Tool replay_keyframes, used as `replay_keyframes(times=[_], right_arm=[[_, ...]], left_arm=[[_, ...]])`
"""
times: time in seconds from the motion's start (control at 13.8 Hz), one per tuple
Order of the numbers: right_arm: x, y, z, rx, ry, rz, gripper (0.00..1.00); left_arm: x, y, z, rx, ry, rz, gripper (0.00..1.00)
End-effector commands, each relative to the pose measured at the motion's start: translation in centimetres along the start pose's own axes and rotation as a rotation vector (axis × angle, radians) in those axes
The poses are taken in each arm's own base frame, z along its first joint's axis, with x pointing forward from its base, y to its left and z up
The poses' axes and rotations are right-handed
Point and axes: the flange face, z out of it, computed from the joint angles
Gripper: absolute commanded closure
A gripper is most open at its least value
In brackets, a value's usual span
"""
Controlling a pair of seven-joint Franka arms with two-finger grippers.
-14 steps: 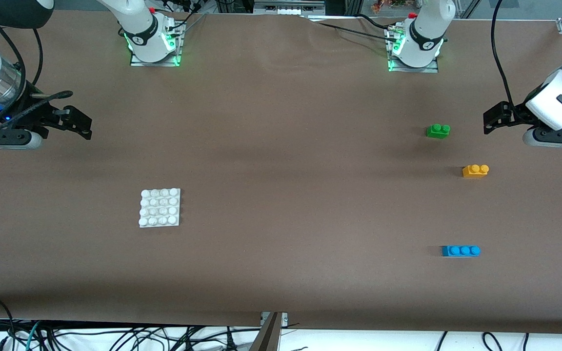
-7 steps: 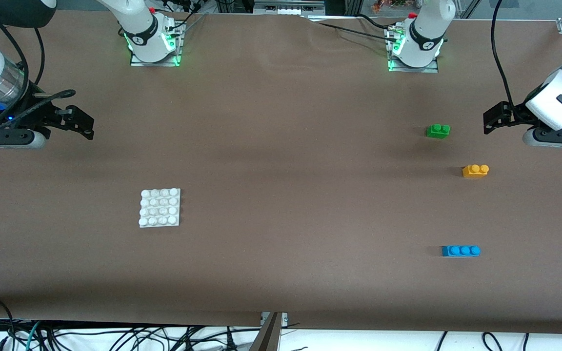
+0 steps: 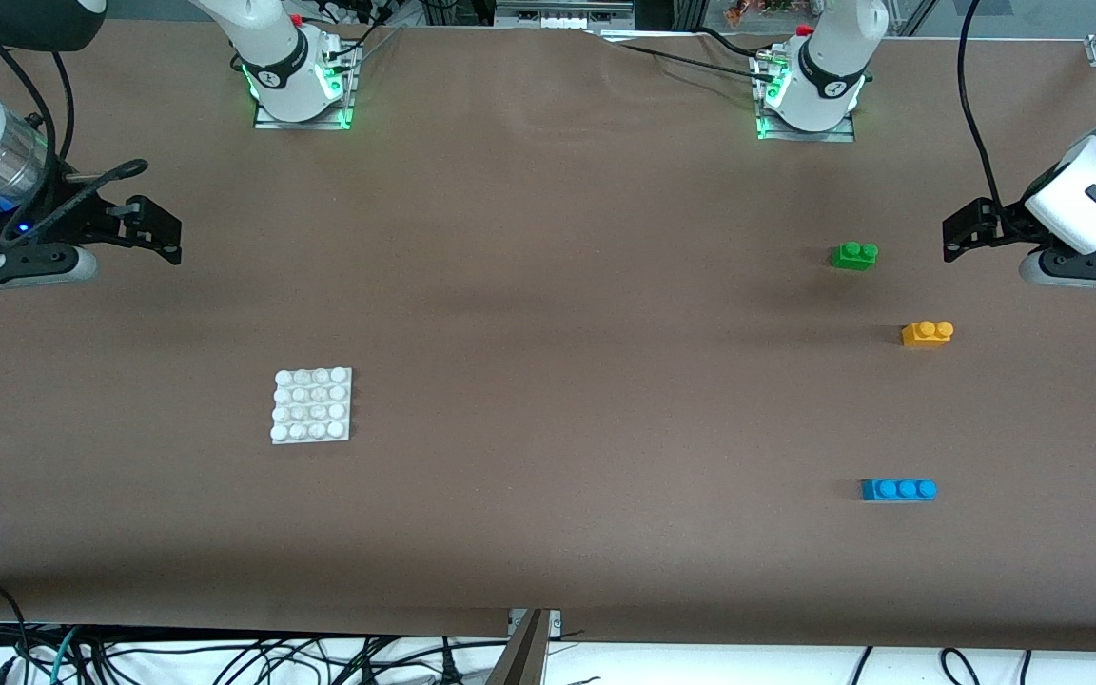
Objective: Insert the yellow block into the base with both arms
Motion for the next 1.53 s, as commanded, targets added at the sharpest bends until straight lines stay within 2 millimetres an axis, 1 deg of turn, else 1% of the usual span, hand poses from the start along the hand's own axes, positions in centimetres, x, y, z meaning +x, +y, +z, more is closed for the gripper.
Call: replay_keyframes(times=[0.0, 0.29, 0.58, 0.94, 1.02, 1.16, 1.24, 1.31, 1.45], right_arm=[[-0.3, 0.0, -0.6, 0.008, -0.017, -0.021, 0.00], [-0.7, 0.0, -0.2, 0.008, -0.057, -0.017, 0.00], [-0.7, 0.0, -0.3, 0.008, -0.054, -0.017, 0.00], [-0.5, 0.1, 0.1, 0.007, -0.057, -0.015, 0.00], [-0.4, 0.0, 0.5, 0.007, -0.061, -0.015, 0.00], [0.2, 0.2, 1.7, 0.006, -0.077, -0.011, 0.00], [0.7, 0.2, 2.7, 0.007, -0.082, -0.010, 0.00], [1.2, 0.3, 3.9, 0.007, -0.085, -0.008, 0.00], [2.8, 0.3, 7.4, 0.005, -0.086, -0.008, 0.00]], left_arm=[[0.0, -0.2, -0.6, -0.015, 0.010, 0.019, 0.00], [0.0, -0.2, -0.6, -0.015, 0.010, 0.019, 0.00], [0.0, -0.2, -0.6, -0.015, 0.010, 0.019, 0.00], [0.0, -0.2, -0.6, -0.015, 0.010, 0.019, 0.00], [0.0, -0.2, -0.6, -0.015, 0.010, 0.019, 0.00], [0.0, -0.2, -0.6, -0.015, 0.010, 0.019, 0.00], [0.0, -0.2, -0.6, -0.015, 0.012, 0.019, 0.00], [0.0, -0.2, -0.6, -0.015, 0.010, 0.019, 0.00], [0.0, -0.2, -0.6, -0.015, 0.012, 0.019, 0.00]])
